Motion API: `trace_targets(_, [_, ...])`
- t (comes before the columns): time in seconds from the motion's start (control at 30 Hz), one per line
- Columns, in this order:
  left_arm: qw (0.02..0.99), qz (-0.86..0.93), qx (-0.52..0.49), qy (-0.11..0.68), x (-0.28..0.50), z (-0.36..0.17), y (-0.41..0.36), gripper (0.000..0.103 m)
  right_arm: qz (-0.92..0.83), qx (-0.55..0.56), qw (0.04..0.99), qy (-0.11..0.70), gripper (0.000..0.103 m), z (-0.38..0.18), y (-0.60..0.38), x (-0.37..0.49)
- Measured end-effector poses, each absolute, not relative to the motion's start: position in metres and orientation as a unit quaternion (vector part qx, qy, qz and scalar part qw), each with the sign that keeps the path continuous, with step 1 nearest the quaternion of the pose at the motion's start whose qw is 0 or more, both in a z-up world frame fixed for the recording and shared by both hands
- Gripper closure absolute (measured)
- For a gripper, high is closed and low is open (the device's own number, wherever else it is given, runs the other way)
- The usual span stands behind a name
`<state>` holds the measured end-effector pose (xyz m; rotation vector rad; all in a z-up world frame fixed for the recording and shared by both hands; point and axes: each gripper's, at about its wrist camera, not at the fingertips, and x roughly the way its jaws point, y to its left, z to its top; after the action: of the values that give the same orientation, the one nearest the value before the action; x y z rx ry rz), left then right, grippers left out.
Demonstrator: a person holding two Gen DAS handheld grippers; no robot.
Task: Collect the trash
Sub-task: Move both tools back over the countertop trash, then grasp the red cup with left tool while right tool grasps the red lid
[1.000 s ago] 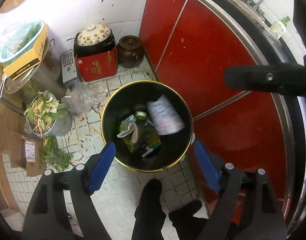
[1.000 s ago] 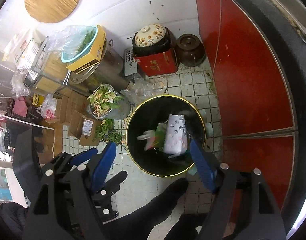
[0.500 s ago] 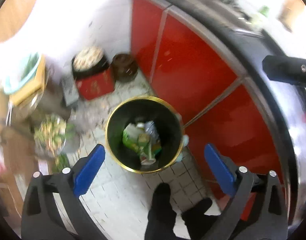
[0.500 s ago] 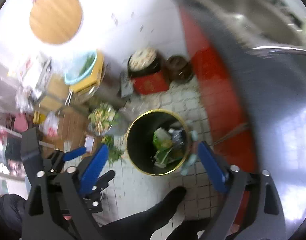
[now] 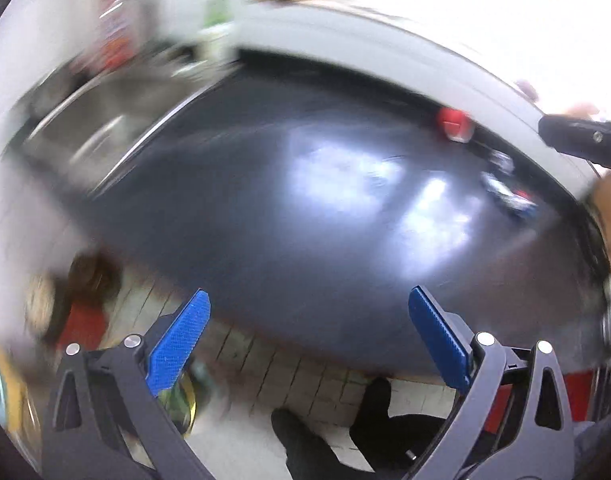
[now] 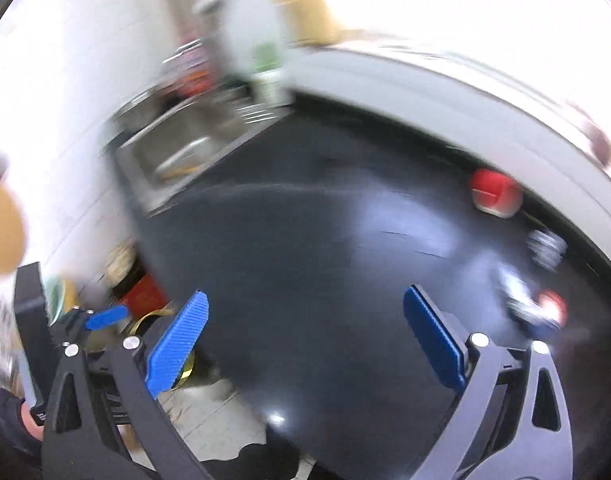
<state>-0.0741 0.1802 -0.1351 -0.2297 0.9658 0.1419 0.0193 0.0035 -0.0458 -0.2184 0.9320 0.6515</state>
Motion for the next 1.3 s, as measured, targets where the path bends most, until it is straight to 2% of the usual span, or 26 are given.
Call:
trace_targets(0.23, [0.889,-0.043,-0.041,0.454,0.013,-0.118,0.061,0.006,0.170,-0.028,0.885,0.433,0.008,-0.034,-0.168,0.060])
trace_targets(0.43, [0.884,-0.085,-0.023,0.460,0.043,-0.115,0.003,0.006,0.120,0.005,0.890,0.440,0.008,-0.046,-0.236,0.064])
trace_targets(0.8, [0.876,-0.082,0.008,0.475,0.103,-0.131,-0.014,0.006,0.125,0.011,0.878,0.461,0.008,-0.076,-0.244,0.110])
trace_targets(1.3, [0.873,-0.081,0.029,0.481,0.286,-0.190,0.001,0.006,0.108,0.006,0.833,0.542,0.008,-0.181,-0.246,0.227])
